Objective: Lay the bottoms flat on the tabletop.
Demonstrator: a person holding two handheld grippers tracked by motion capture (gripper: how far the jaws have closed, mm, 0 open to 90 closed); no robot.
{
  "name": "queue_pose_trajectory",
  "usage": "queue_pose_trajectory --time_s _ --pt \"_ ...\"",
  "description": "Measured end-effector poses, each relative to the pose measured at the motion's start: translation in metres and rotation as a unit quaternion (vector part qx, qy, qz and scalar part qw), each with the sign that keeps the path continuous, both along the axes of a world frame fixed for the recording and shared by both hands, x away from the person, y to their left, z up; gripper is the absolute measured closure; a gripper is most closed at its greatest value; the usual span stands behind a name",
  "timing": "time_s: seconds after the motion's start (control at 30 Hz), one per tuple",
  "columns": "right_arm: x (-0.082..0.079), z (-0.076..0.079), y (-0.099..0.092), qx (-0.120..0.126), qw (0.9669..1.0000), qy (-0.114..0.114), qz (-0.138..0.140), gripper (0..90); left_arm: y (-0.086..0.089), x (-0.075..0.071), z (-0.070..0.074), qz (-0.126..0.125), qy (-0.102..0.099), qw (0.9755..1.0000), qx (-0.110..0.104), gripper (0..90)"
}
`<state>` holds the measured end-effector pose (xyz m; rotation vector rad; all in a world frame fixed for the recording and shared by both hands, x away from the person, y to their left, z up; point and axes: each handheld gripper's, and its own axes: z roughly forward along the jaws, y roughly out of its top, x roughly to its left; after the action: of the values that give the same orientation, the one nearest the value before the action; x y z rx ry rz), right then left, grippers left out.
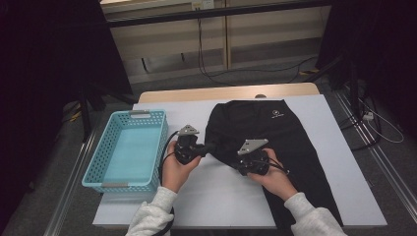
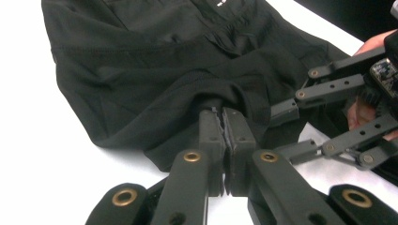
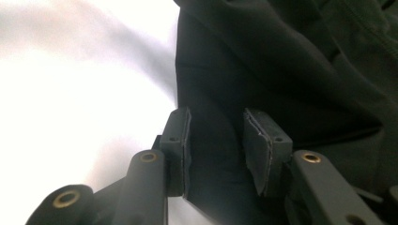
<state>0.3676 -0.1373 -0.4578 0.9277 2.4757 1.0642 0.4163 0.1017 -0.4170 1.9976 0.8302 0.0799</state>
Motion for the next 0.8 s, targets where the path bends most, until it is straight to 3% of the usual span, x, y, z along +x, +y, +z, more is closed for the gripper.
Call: queue_pose_trajectory --time_s 0.07,0.13,0.2,0.27,0.4,0.6,0.7,0.8 --pt "-0.001 0.0 0.001 0.0 0.9999 0.007 0.007 54.6 0.001 0.001 0.001 0.003 -0.003 1.0 -0.004 87.7" --pt "-0.003 0.001 0.003 -0.008 0.9999 0.003 0.008 55.6 0.002 0.001 0.003 0.006 -0.006 0.9999 -0.008 87.7" --pt "-0.002 0.001 0.002 -0.006 1.0 0.004 0.004 66.2 0.003 0.001 0.005 0.009 -0.01 0.9998 -0.013 87.7" --pt "-0.001 0.001 0.0 -0.009 1.0 -0.003 -0.001 85.1 0.003 0.002 0.006 0.011 -0.011 0.9998 -0.014 87.7" --pt "-0.005 0.011 -0.005 0.003 0.9997 0.017 0.017 87.9 0.007 0.003 0.008 0.014 -0.014 0.9996 -0.019 87.7" --pt "-0.014 0.047 -0.018 0.076 0.9962 0.006 0.043 88.5 0.013 0.006 0.009 0.023 -0.015 0.9993 -0.027 87.7" --pt "-0.015 0.061 -0.026 0.108 0.9935 -0.005 0.035 88.6 0.014 0.006 0.008 0.024 -0.012 0.9992 -0.028 87.6" --pt "-0.011 0.062 -0.034 0.118 0.9929 -0.013 0.008 88.5 0.013 0.007 0.004 0.025 -0.005 0.9994 -0.023 87.3"
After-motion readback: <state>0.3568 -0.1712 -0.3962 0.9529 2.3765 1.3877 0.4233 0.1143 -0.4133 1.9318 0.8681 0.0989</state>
